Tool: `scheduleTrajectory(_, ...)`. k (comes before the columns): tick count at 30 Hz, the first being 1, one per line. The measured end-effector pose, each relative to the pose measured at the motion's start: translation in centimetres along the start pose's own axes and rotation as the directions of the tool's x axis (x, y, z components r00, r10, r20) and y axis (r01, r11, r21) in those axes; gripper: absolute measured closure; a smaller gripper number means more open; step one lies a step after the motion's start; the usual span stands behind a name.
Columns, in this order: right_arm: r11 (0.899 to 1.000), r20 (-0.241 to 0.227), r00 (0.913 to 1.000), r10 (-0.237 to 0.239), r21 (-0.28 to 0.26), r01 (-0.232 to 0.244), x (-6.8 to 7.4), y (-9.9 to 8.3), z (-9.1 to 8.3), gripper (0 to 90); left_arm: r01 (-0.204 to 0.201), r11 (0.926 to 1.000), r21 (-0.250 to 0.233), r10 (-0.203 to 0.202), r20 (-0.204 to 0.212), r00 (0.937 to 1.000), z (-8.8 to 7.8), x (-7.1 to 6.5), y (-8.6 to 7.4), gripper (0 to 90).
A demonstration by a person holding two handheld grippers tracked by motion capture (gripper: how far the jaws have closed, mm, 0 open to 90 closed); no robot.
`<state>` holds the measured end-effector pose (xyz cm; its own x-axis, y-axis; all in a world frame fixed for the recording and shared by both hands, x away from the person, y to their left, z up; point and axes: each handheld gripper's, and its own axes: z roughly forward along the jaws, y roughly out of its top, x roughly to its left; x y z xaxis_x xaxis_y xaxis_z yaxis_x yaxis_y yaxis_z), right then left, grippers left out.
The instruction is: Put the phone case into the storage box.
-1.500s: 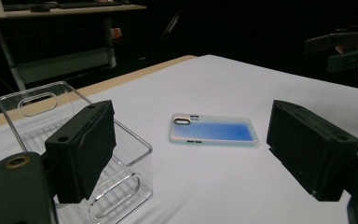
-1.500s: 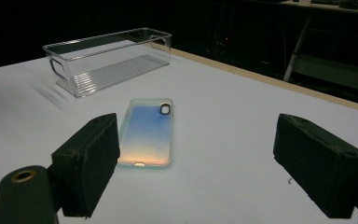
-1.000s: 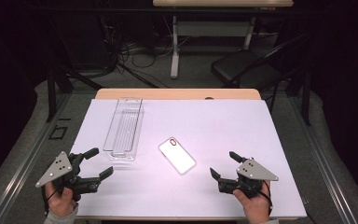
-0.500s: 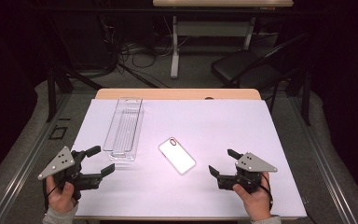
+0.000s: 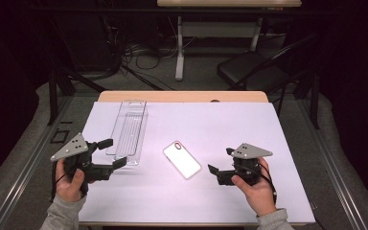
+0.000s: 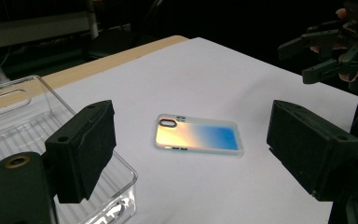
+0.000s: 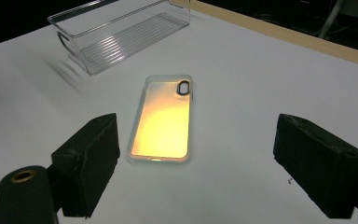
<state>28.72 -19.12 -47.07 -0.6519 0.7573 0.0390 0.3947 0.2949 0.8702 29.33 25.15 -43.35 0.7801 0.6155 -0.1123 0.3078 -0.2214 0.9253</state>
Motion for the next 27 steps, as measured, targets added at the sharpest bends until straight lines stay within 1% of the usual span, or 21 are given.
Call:
scheduleTrajectory(1,1.0,-0.005,1.0,-0.002,0.007,0.002,0.0,0.2,0.1,14.0,0.0,1.0,0.0,0.0,0.0,1.0,0.0,0.0,0.0,15.6)
scheduleTrajectory(2,1.0,-0.007,1.0,-0.001,0.018,0.001,0.0,0.4,0.2,14.0,0.019,0.9998,0.008,-0.019,0.004,0.9998,0.4,0.2,0.3,15.6)
scheduleTrajectory(3,1.0,-0.007,1.0,-0.002,0.021,0.002,-0.1,0.6,0.4,14.0,0.019,0.9998,0.008,-0.019,0.004,0.9998,0.4,0.2,0.3,15.6)
scheduleTrajectory(4,1.0,-0.011,0.9999,0.002,0.026,-0.002,-0.1,0.8,0.5,14.0,0.034,0.9992,0.02,-0.034,0.009,0.9994,0.8,0.5,0.5,15.6)
scheduleTrajectory(6,0.999,-0.013,0.9999,0.006,0.034,-0.005,-0.1,0.9,0.6,14.0,0.039,0.999,0.023,-0.039,0.012,0.9992,1.1,0.7,0.7,15.6)
scheduleTrajectory(8,0.999,-0.02,0.9998,0.005,0.04,-0.004,-0.2,1.3,0.9,14.0,0.055,0.9979,0.035,-0.055,0.013,0.9984,1.4,0.9,1.0,15.6)
scheduleTrajectory(10,0.999,-0.028,0.9996,0.004,0.051,-0.002,-0.3,2.0,1.2,14.0,0.064,0.9972,0.04,-0.065,0.02,0.9977,1.9,1.3,1.4,15.7)
scheduleTrajectory(11,0.999,-0.028,0.9996,0.004,0.051,-0.002,-0.3,2.0,1.2,14.0,0.064,0.9972,0.04,-0.065,0.02,0.9977,1.9,1.3,1.4,15.7)
scheduleTrajectory(14,0.998,-0.027,0.9996,0.006,0.069,-0.004,-0.5,2.8,1.8,14.0,0.066,0.9962,0.057,-0.067,0.018,0.9976,2.3,1.9,2.2,15.7)
scheduleTrajectory(19,0.996,-0.037,0.9992,0.017,0.09,-0.013,-0.9,3.7,2.4,14.0,0.08,0.9951,0.059,-0.081,0.016,0.9966,2.6,2.6,2.8,15.7)
scheduleTrajectory(20,0.995,-0.04,0.999,0.02,0.099,-0.016,-0.9,4.3,2.6,14.0,0.084,0.9949,0.056,-0.085,0.013,0.9963,2.6,2.7,2.9,15.7)
scheduleTrajectory(21,0.994,-0.04,0.999,0.021,0.105,-0.017,-0.9,4.6,2.8,14.0,0.097,0.9938,0.056,-0.097,0.011,0.9952,2.8,3.1,3.2,15.7)
scheduleTrajectory(22,0.994,-0.042,0.999,0.016,0.112,-0.011,-1.0,4.9,2.9,14.0,0.097,0.9938,0.056,-0.097,0.011,0.9952,2.8,3.1,3.2,15.7)
scheduleTrajectory(23,0.994,-0.042,0.999,0.016,0.112,-0.011,-1.0,4.9,2.9,14.0,0.104,0.9931,0.055,-0.105,0.012,0.9944,2.9,3.3,3.4,15.7)
scheduleTrajectory(24,0.993,-0.043,0.9989,0.018,0.12,-0.013,-1.0,5.4,3.2,14.0,0.114,0.9916,0.06,-0.115,0.01,0.9933,3.2,3.5,3.6,15.7)
scheduleTrajectory(25,0.992,-0.046,0.9988,0.017,0.124,-0.012,-1.1,5.7,3.4,14.0,0.114,0.9916,0.06,-0.115,0.01,0.9933,3.2,3.5,3.6,15.7)
scheduleTrajectory(27,0.991,-0.048,0.9985,0.025,0.129,-0.019,-1.1,6.0,3.5,14.0,0.118,0.9912,0.06,-0.118,-0.004,0.9931,3.5,3.7,3.8,15.7)
